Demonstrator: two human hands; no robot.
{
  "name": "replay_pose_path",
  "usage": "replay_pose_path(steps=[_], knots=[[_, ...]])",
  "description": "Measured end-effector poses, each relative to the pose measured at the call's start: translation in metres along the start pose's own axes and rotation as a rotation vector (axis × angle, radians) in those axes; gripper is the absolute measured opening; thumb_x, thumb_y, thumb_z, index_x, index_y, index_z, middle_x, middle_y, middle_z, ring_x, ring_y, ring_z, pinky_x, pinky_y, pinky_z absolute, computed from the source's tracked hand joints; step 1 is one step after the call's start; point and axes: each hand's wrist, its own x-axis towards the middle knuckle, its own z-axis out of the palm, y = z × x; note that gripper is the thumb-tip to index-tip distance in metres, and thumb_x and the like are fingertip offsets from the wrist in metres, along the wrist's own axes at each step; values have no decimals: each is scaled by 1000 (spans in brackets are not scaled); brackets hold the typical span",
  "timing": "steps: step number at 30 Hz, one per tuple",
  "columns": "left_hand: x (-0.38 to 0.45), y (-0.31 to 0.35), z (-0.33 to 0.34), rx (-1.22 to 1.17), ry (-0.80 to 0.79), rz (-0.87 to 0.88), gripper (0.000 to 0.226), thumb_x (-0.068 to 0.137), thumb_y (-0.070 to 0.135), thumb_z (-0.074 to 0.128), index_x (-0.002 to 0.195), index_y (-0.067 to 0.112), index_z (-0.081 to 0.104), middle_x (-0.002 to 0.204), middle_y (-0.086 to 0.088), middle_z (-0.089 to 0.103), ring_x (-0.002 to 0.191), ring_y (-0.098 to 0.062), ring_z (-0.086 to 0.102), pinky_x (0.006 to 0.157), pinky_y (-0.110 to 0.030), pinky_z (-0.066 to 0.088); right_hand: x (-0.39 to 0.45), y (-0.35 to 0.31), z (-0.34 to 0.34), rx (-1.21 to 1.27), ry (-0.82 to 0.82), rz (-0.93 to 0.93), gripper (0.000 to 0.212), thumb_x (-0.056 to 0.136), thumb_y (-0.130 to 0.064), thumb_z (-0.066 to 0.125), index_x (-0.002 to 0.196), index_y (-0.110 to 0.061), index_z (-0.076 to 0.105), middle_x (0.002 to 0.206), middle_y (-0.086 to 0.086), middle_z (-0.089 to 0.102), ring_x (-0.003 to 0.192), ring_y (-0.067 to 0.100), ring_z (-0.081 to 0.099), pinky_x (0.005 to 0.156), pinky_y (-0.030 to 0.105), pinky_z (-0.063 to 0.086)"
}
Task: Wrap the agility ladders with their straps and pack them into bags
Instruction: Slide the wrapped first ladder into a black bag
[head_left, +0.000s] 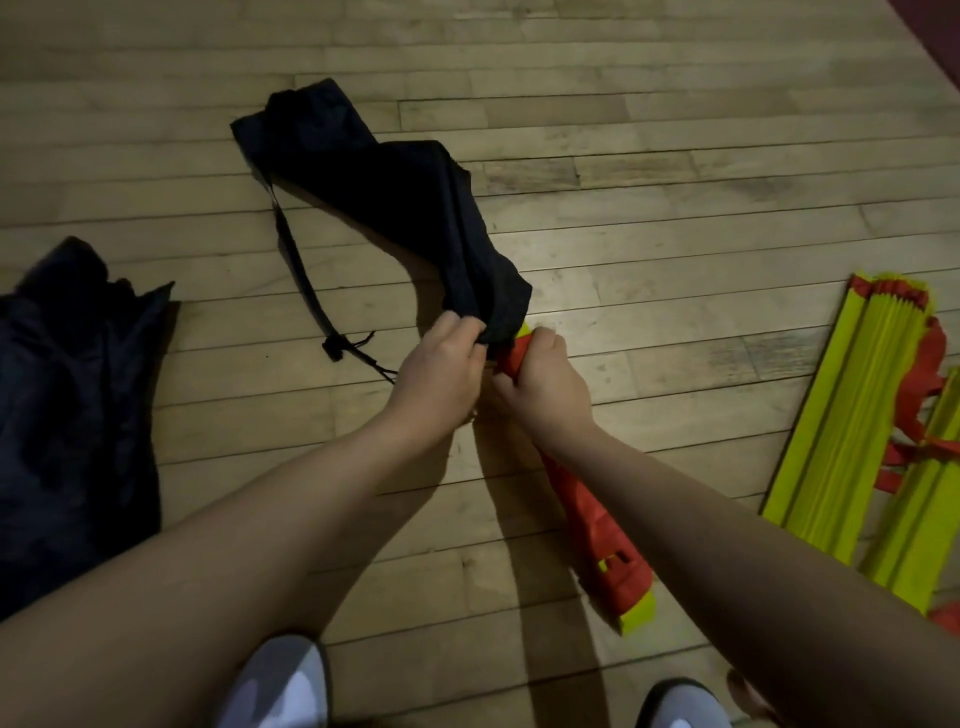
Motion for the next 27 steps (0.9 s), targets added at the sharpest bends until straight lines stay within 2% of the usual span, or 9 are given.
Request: replay_pose_path(steps=[2, 4, 7, 11, 13, 18, 22, 25, 27], knots=[[5, -5, 2, -5, 8, -29, 20, 99, 7, 45, 112, -2, 58, 105, -5, 44, 84, -17, 49, 70, -20, 39, 4, 0, 9, -23, -18, 20, 44, 89, -26, 61, 121, -5, 39, 120, 13, 46, 99, 31, 57, 67, 33, 37], [10, -5, 3, -6, 1, -64, 26, 98, 5, 44, 120, -1, 56, 116, -9, 49, 95, -21, 53, 81, -27, 42, 7, 1, 17, -38, -33, 33, 44, 89, -28, 61, 122, -5, 40, 119, 13, 47, 101, 31, 56, 68, 34, 40], [20, -5, 3, 3, 24, -153, 35, 96, 8, 44, 130, 6, 53, 124, -10, 56, 110, -26, 53, 92, -37, 46, 10, 4, 26, -103, -40, 39, 55, 89, -36, 63, 127, -6, 38, 122, 13, 48, 108, 30, 54, 81, 37, 46], [23, -4, 6, 11, 26, -209, 30, 95, 11, 46, 123, 6, 59, 115, -11, 60, 104, -26, 56, 86, -38, 49, -9, 16, 30, -294, -23, 3, 85, 85, -47, 64, 145, -3, 23, 136, 13, 42, 124, 30, 42, 103, 39, 32], [17, -4, 11, 1, 8, -178, 26, 95, 12, 49, 118, 7, 61, 109, -10, 62, 99, -26, 58, 83, -39, 49, -27, 26, 33, -273, -39, 19, 89, 85, -46, 63, 148, -3, 18, 139, 13, 38, 127, 29, 38, 106, 39, 28], [1, 3, 23, -93, 26, -172, 24, 98, 9, 45, 116, 7, 62, 105, -9, 64, 94, -23, 59, 76, -28, 46, -55, 52, 27, -220, 0, 14, 76, 83, -42, 61, 141, -5, 28, 133, 12, 41, 119, 28, 44, 99, 35, 36], [3, 17, 19, -142, 45, -167, 27, 101, 11, 39, 121, 8, 57, 108, -6, 59, 93, -18, 54, 73, -21, 37, -69, 61, 21, -277, -75, 112, 51, 86, -52, 55, 116, -13, 42, 112, 5, 51, 104, 25, 54, 81, 35, 41], [5, 21, 16, -200, 1, -220, 25, 102, 15, 36, 119, 13, 56, 94, 0, 57, 75, -12, 51, 53, -12, 34, -67, 60, 19, -122, -76, 148, 47, 87, -49, 56, 113, -13, 41, 107, 4, 49, 94, 27, 56, 71, 36, 42], [5, 21, 12, -226, -21, -232, 20, 102, 17, 39, 111, 15, 57, 80, 3, 55, 63, -7, 49, 47, -9, 35, -60, 55, 16, 29, -69, 167, 44, 86, -47, 59, 109, -13, 42, 100, 2, 48, 86, 25, 55, 68, 35, 42]])
